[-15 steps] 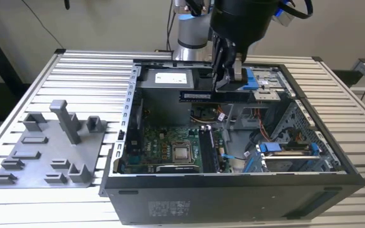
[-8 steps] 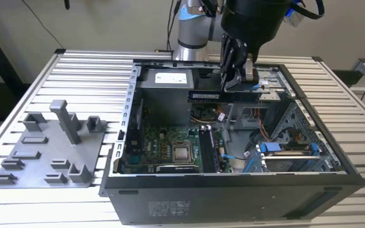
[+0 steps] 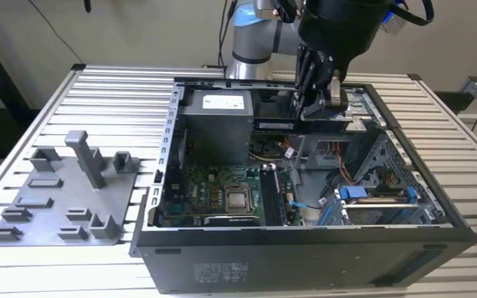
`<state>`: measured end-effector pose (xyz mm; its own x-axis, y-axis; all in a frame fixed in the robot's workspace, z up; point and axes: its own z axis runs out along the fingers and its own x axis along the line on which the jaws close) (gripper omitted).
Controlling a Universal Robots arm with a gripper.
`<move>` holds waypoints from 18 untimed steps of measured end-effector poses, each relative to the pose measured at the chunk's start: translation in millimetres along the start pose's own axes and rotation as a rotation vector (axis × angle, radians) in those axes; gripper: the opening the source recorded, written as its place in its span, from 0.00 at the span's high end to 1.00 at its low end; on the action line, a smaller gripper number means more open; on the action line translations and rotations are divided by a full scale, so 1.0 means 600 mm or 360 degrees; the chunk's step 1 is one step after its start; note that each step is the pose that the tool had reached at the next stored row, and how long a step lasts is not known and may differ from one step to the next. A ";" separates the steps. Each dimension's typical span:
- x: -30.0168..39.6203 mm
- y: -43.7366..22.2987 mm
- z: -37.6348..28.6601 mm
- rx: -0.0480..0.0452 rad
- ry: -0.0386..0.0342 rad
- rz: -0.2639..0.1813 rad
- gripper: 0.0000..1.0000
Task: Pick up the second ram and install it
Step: 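Pick up the second ram and move it above second insertion slot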
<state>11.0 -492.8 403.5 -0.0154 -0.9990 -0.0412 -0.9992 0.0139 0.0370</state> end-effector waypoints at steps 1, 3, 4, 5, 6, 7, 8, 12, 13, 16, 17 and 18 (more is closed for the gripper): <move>0.000 0.000 0.000 0.0000 0.0000 0.0000 0.86; -0.002 0.000 0.000 0.0000 0.0000 0.0000 0.86; -0.004 0.000 0.000 0.0000 0.0000 0.0000 0.86; -0.007 0.000 0.001 0.0000 0.0000 0.0000 0.86; -0.011 0.000 0.001 0.0000 0.0000 0.0000 0.86; -0.016 0.000 0.001 0.0000 0.0000 0.0000 0.86; -0.022 0.000 0.002 0.0000 0.0000 0.0000 0.86; -0.048 0.000 0.003 0.0000 0.0000 0.0000 0.86; -0.055 0.001 0.004 0.0000 0.0000 0.0000 0.86; -0.069 0.001 0.005 0.0000 0.0000 0.0000 0.86; -0.074 0.001 0.006 0.0000 0.0000 0.0000 0.86; -0.077 0.001 0.006 0.0000 0.0000 0.0000 0.86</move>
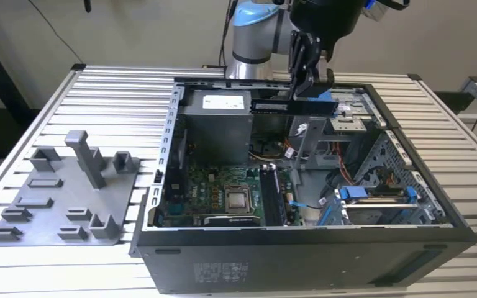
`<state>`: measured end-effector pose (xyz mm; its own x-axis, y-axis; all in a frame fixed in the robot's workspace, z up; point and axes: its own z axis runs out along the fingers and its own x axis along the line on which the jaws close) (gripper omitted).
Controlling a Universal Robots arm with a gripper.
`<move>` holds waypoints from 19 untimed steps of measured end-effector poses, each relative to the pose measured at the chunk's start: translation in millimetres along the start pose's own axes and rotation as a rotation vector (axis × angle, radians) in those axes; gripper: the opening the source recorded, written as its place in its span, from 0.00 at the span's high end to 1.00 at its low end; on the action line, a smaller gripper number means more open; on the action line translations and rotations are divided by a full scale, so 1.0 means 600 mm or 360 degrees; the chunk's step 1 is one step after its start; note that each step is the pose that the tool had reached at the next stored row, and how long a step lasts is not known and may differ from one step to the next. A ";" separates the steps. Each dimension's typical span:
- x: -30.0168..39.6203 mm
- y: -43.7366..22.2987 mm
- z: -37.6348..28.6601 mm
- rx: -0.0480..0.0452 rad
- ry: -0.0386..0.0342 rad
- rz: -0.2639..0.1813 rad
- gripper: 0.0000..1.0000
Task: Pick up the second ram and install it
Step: 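Pick up the second ram and move it above second insertion slot, then insert the second ram into the second slot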
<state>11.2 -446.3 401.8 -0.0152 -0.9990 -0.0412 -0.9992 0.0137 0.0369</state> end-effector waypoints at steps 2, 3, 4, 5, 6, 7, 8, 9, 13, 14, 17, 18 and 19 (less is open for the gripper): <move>-0.003 0.000 0.001 0.0001 0.0000 -0.0001 0.86; -0.003 0.000 0.002 0.0003 0.0000 -0.0002 0.86; -0.003 0.000 0.002 0.0004 0.0000 -0.0003 0.86; -0.003 0.000 0.002 0.0004 0.0000 -0.0003 0.86; -0.003 0.000 0.002 0.0004 0.0000 -0.0003 0.86; -0.003 0.000 0.002 0.0004 0.0000 -0.0003 0.86; -0.003 0.000 0.002 0.0004 0.0000 -0.0003 0.86; -0.003 0.000 0.002 0.0004 0.0000 -0.0003 0.86; -0.003 0.000 0.002 0.0004 0.0000 -0.0003 0.86; -0.003 0.000 0.002 0.0004 0.0000 -0.0003 0.86; -0.003 0.000 0.002 0.0004 0.0000 -0.0003 0.86; -0.003 0.000 0.002 0.0004 0.0000 -0.0002 0.86; -0.003 0.000 0.002 0.0004 0.0000 0.0000 0.86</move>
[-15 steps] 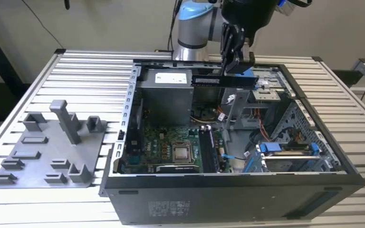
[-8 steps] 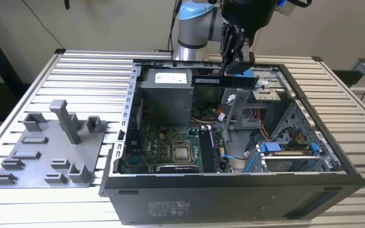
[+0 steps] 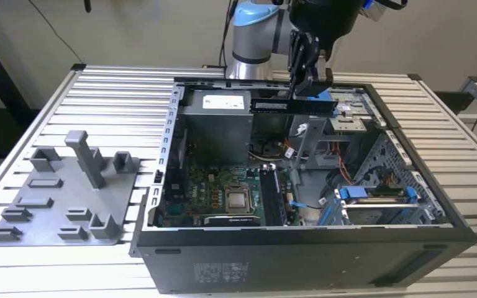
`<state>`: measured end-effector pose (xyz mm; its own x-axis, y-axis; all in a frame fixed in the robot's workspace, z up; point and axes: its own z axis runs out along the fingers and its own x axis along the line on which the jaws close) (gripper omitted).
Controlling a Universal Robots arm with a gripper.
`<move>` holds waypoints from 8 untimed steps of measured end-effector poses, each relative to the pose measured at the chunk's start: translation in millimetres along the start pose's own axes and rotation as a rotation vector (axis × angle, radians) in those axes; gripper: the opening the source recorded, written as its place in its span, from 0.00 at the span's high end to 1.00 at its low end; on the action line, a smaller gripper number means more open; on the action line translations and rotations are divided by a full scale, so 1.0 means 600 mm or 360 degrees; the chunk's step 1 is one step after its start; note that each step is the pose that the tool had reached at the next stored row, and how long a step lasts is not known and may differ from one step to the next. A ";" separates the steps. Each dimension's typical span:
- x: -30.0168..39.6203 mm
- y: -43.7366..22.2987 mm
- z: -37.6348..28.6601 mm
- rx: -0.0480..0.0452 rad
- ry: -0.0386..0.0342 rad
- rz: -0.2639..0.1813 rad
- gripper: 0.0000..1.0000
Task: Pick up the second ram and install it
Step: 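Insert the second ram into the second slot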
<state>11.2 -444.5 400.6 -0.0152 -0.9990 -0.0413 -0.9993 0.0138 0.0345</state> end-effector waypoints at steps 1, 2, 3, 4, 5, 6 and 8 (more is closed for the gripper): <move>0.000 0.000 0.000 0.0000 0.0000 0.0004 0.86; 0.000 0.000 0.000 0.0001 0.0000 0.0012 0.86; 0.000 0.000 0.000 0.0001 -0.0001 0.0021 0.86; 0.000 0.000 0.000 0.0001 -0.0001 0.0033 0.86; 0.000 0.000 0.000 0.0002 -0.0001 0.0044 0.86; 0.000 0.000 0.000 0.0002 -0.0002 0.0057 0.86; 0.000 0.000 0.000 0.0003 -0.0003 0.0083 0.86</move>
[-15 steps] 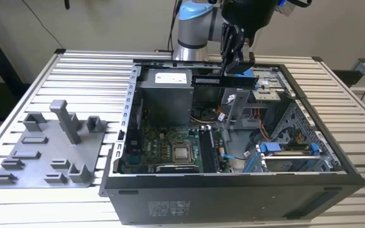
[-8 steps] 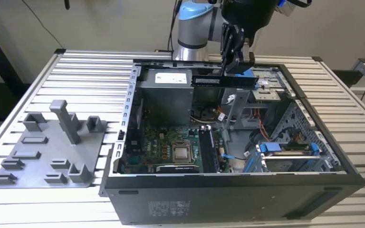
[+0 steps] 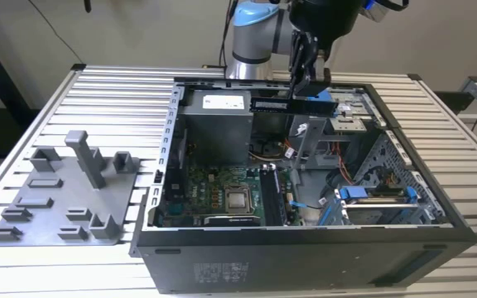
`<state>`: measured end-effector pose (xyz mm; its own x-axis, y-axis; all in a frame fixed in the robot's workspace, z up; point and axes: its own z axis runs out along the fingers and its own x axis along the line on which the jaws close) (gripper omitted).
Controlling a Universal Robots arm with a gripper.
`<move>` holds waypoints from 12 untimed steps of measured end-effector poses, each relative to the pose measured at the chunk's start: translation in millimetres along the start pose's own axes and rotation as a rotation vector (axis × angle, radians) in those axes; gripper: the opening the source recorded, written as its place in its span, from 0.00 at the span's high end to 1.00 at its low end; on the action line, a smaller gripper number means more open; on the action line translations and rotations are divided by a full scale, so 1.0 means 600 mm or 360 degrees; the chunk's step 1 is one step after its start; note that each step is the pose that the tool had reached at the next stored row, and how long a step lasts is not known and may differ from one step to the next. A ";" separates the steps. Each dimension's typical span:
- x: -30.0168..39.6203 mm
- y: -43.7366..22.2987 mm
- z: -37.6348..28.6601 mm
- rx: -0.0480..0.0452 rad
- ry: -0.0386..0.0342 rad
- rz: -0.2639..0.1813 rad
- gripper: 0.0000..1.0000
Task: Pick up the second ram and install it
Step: 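Insert the second ram into the second slot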
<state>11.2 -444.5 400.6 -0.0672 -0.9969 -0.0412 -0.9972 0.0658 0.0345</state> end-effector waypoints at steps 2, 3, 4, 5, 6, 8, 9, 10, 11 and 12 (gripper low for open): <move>0.000 0.000 0.000 0.0001 -0.0001 0.0029 0.86; 0.000 0.000 0.000 0.0002 -0.0002 0.0044 0.86; 0.000 0.000 0.000 0.0003 -0.0002 0.0061 0.86; 0.000 0.000 0.000 0.0003 -0.0003 0.0076 0.86; 0.000 0.000 0.000 0.0004 -0.0003 0.0092 0.86; 0.000 0.000 0.000 0.0005 -0.0004 0.0125 0.86; 0.000 0.000 0.000 0.0006 -0.0005 0.0142 0.86; 0.000 0.000 0.000 0.0007 -0.0006 0.0160 0.86; 0.000 0.000 0.000 0.0007 -0.0006 0.0178 0.86; 0.000 0.000 0.001 0.0008 -0.0007 0.0198 0.86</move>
<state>11.2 -444.5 400.2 -0.1903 -0.9809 -0.0413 -0.9814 0.1890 0.0344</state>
